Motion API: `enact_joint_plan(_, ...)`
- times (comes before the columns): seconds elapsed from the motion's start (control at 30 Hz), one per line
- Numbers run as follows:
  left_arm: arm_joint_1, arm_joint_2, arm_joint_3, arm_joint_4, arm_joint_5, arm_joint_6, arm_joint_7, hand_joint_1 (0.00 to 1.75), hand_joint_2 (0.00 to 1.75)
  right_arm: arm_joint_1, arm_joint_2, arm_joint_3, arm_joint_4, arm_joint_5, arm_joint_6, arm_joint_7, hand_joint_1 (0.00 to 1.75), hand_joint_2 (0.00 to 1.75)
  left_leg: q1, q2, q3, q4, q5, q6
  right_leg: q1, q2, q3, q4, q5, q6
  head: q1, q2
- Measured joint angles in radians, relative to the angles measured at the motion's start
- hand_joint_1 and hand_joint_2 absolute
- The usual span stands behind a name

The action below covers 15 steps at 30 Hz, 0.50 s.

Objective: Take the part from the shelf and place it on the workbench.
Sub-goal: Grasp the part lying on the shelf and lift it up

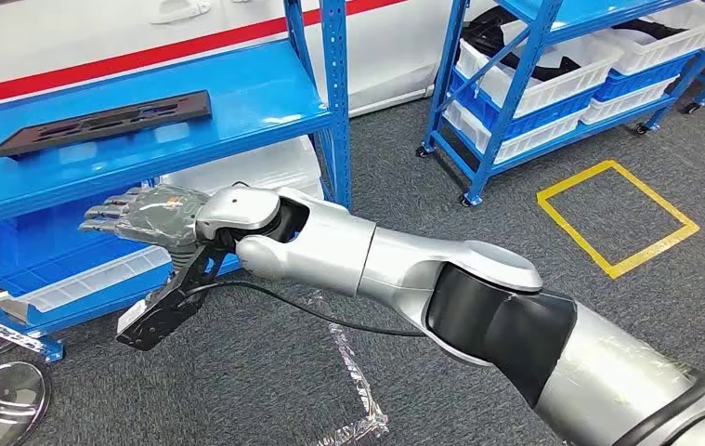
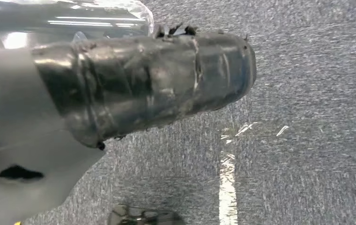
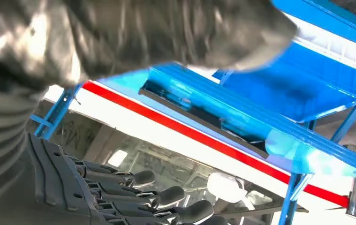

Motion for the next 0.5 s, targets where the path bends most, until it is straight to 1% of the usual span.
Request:
enact_joint_plan(0.03,0.0,0.0,0.0,0.0,0.0,0.0,0.0,0.0,0.0,0.0,0.0,0.0,0.0,0.0,0.0,0.0,0.0,0.58,-0.003,0.012,0.018,-0.045,0.018,0.005,0.0,-0.002,0.004,0.0,-0.003,0.001,0.0,0.0)
enact_joint_plan(0.07,-0.001,0.0,0.0,0.0,0.0,0.0,0.0,0.0,0.0,-0.001,0.001,0.0,0.0,0.0,0.0,0.0,0.0,0.44,-0.007,0.018,0.032,-0.07,0.024,0.008,0.002,-0.003,0.005,0.0,-0.005,0.003,0.0,0.0)
enact_joint_plan(0.1,-0.002,0.0,0.0,0.0,0.0,0.0,0.0,0.0,0.0,-0.002,0.001,0.0,0.0,0.0,-0.001,0.0,0.0,0.0,-0.013,0.028,0.056,-0.12,0.04,0.015,0.004,-0.007,0.009,-0.001,-0.009,0.007,-0.001,0.0)
enact_joint_plan(0.13,-0.004,0.001,0.0,0.0,0.0,0.0,0.0,0.0,0.0,-0.003,0.002,0.0,0.001,0.0,-0.002,0.0,0.0,0.0,-0.018,0.035,0.068,-0.147,0.042,0.021,0.007,-0.011,0.01,-0.002,-0.012,0.011,-0.001,0.0)
enact_joint_plan(0.17,-0.004,0.001,0.0,0.0,0.0,0.0,0.0,0.0,0.0,-0.003,0.002,0.0,0.001,0.0,-0.003,0.001,0.0,0.0,-0.021,0.032,0.072,-0.152,0.037,0.026,0.008,-0.014,0.011,-0.004,-0.013,0.015,-0.001,0.0)
enact_joint_plan(0.23,-0.003,0.001,0.0,0.0,0.001,0.001,0.001,0.0,0.0,-0.003,0.003,0.0,0.001,-0.003,-0.004,0.002,0.0,0.0,-0.016,0.025,0.078,-0.163,0.038,0.035,0.01,-0.018,0.014,-0.004,-0.02,0.025,0.0,0.0)
enact_joint_plan(0.27,-0.002,0.0,0.0,0.0,0.001,0.001,0.001,0.0,0.0,-0.003,0.003,0.0,0.002,-0.013,-0.004,0.004,0.0,0.0,-0.013,0.022,0.085,-0.169,0.038,0.04,0.01,-0.013,0.01,0.01,-0.03,0.03,0.0,0.0)
enact_joint_plan(0.3,-0.002,0.0,0.0,0.0,0.002,0.001,0.002,0.0,0.0,-0.003,0.004,-0.002,0.002,-0.028,-0.004,0.007,0.0,0.0,-0.009,0.02,0.092,-0.175,0.038,0.046,0.01,-0.003,-0.005,0.044,-0.047,0.034,0.001,0.0)
enact_joint_plan(0.33,-0.003,0.0,0.0,0.0,0.002,0.002,0.004,0.0,0.0,-0.002,0.004,-0.003,0.003,-0.044,-0.004,0.01,0.0,0.0,-0.007,0.017,0.096,-0.177,0.036,0.05,0.008,0.008,-0.033,0.098,-0.071,0.037,0.002,0.0)
enact_joint_plan(0.37,-0.005,0.0,0.0,0.0,0.003,0.002,0.007,0.0,0.0,0.0,0.004,-0.005,0.004,-0.061,-0.006,0.014,0.0,0.0,-0.007,0.014,0.098,-0.177,0.033,0.055,0.008,0.016,-0.071,0.166,-0.097,0.039,0.002,0.0)
enact_joint_plan(0.4,-0.006,0.0,0.0,0.0,0.003,0.003,0.009,0.0,0.0,0.004,0.004,-0.007,0.005,-0.07,-0.01,0.02,0.0,0.0,-0.007,0.011,0.1,-0.176,0.03,0.057,0.007,0.019,-0.111,0.231,-0.115,0.04,0.002,0.0)
enact_joint_plan(0.43,-0.006,0.0,0.0,0.0,0.003,0.003,0.013,0.0,0.0,0.008,0.003,-0.009,0.008,-0.071,-0.019,0.026,0.0,0.44,-0.007,0.007,0.102,-0.174,0.027,0.058,0.006,0.02,-0.14,0.271,-0.118,0.042,0.002,0.0)
enact_joint_plan(0.47,-0.006,0.0,0.0,0.0,0.003,0.004,0.015,0.0,0.0,0.011,0.003,-0.01,0.01,-0.066,-0.03,0.032,0.0,0.87,-0.007,0.003,0.104,-0.171,0.022,0.057,0.005,0.021,-0.152,0.275,-0.101,0.042,0.002,0.0)
enact_joint_plan(0.5,-0.005,-0.001,0.0,0.0,0.003,0.004,0.017,0.0,0.0,0.012,0.003,-0.011,0.012,-0.057,-0.043,0.037,0.0,1.31,-0.006,-0.001,0.107,-0.166,0.017,0.055,0.003,0.021,-0.144,0.238,-0.066,0.042,0.002,0.0)
